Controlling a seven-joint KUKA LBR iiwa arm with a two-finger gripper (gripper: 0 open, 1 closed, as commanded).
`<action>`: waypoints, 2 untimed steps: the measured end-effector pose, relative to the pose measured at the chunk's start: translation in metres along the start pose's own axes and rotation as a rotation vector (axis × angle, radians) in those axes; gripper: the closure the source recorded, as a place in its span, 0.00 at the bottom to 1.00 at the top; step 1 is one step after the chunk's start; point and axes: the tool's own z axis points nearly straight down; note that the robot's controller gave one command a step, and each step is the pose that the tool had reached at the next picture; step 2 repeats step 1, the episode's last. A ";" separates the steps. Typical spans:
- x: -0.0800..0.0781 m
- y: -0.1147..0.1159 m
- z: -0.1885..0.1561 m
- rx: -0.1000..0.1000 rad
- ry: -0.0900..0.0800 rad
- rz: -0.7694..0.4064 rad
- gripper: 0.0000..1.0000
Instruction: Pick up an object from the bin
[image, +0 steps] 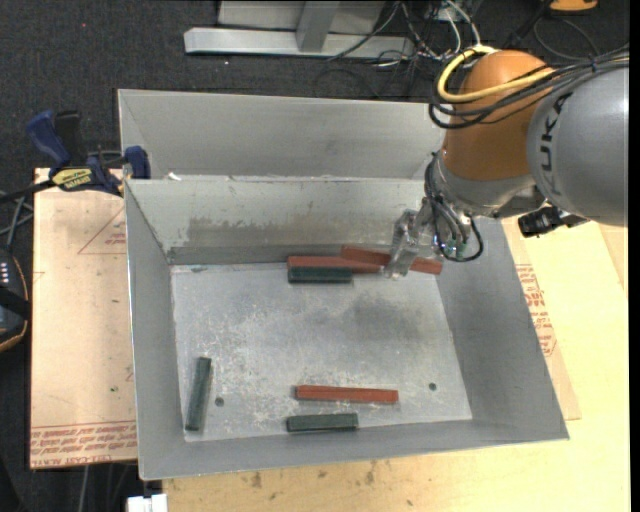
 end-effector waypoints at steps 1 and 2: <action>0.008 0.006 -0.037 -0.001 -0.006 0.007 1.00; 0.008 0.006 -0.037 -0.001 -0.006 0.007 1.00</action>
Offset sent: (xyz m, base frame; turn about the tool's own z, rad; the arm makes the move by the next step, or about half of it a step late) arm -0.0086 -0.0092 0.1341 -0.4269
